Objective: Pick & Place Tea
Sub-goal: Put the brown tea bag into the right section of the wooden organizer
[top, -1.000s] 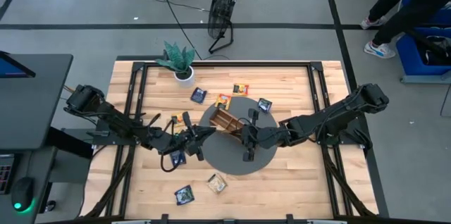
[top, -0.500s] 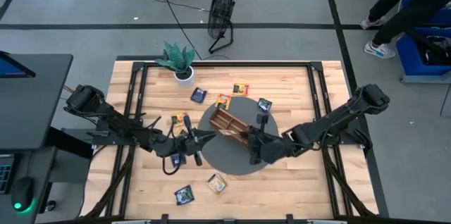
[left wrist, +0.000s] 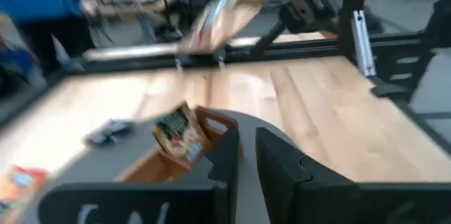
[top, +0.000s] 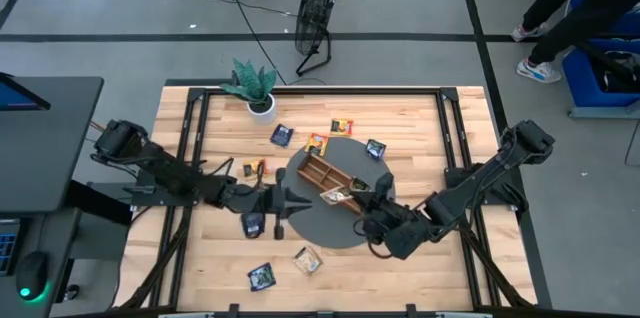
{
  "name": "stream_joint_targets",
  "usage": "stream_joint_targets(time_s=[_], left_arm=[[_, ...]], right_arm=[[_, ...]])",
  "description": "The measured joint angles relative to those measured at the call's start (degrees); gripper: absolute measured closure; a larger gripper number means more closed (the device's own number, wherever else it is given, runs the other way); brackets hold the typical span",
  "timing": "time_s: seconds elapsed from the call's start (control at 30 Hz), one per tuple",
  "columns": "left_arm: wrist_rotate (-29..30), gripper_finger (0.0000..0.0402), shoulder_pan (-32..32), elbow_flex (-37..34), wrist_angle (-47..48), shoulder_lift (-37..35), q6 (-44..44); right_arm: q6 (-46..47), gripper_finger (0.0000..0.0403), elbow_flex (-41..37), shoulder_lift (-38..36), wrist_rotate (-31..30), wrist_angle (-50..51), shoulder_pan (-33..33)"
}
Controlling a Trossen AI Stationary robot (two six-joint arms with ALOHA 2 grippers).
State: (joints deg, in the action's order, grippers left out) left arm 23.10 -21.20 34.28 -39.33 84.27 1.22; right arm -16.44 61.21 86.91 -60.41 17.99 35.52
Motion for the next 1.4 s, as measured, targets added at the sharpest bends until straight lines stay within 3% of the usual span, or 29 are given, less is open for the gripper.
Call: stream_joint_targets(time_s=[0.33,0.47,0.67,0.77,0.93,1.17,1.4], left_arm=[[-24.1,0.0344,11.5,0.0,0.9,0.0,17.8],[-29.8,0.0344,15.4,0.0,0.9,0.0,22.9],[-29.4,0.0344,16.5,0.0,1.6,0.3,23.6],[-28.4,0.0344,16.1,-1.5,-2.6,1.2,23.8],[-32.8,0.0344,18.1,-4.6,-12.1,1.9,28.5],[-37.4,0.0341,19.1,-4.8,-12.2,1.9,31.0],[-39.4,0.0268,20.1,-4.8,-12.6,1.9,33.1]], right_arm=[[-7.7,0.0403,0.0,0.1,-0.7,4.4,1.7],[-8.5,0.0403,0.0,0.2,-3.0,5.7,2.8],[-9.2,0.0403,0.0,3.3,-7.0,7.4,4.0],[-11.7,0.0403,0.0,6.1,-10.7,7.4,4.3],[-20.8,0.0403,0.0,10.7,-16.7,5.6,4.5],[-26.9,0.0403,0.0,12.9,-19.8,2.9,4.5],[-35.6,0.0403,0.0,13.0,-18.2,-3.5,4.5]])
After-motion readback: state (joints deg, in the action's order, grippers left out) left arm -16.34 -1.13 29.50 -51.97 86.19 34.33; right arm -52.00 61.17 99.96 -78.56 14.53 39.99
